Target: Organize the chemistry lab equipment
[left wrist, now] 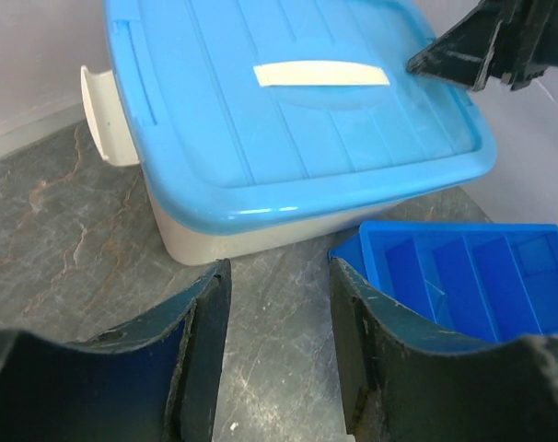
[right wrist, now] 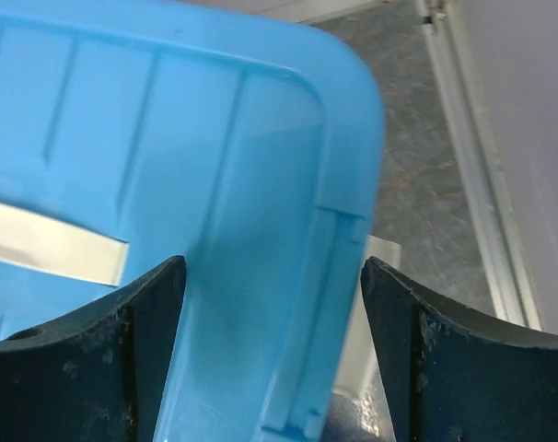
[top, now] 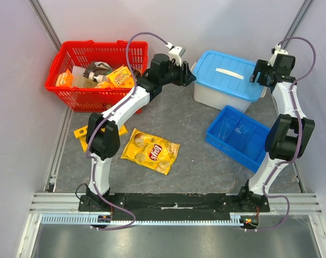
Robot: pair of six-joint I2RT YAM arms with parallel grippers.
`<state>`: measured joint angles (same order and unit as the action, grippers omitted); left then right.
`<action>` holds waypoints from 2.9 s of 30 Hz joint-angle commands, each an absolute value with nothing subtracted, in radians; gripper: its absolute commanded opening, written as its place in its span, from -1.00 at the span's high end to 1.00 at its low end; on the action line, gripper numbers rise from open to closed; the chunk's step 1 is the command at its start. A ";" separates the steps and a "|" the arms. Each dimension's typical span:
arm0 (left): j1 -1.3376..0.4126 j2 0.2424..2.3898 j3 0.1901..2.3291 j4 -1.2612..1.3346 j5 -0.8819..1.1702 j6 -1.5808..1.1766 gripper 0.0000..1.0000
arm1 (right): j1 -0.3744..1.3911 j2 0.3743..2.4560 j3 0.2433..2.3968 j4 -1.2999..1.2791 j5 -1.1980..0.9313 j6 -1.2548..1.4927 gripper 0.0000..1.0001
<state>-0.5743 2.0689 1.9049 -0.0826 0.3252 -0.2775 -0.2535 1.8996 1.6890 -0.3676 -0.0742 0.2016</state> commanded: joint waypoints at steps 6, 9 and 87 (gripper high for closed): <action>-0.612 2.212 2.094 0.027 0.341 -0.319 -0.04 | -0.249 1.968 1.743 -0.385 -0.351 0.071 -0.68; -0.621 2.250 2.127 0.060 0.353 -0.331 -0.04 | -0.261 1.976 1.758 -0.379 -0.423 0.083 -0.70; -0.634 2.349 2.172 0.034 0.331 -0.367 -0.03 | -0.098 1.868 1.621 -0.359 0.117 0.181 0.43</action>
<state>-0.6296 2.3734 2.1426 0.0597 0.3382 -0.3553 -0.0933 1.8282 1.5635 -0.2581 0.0357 0.2581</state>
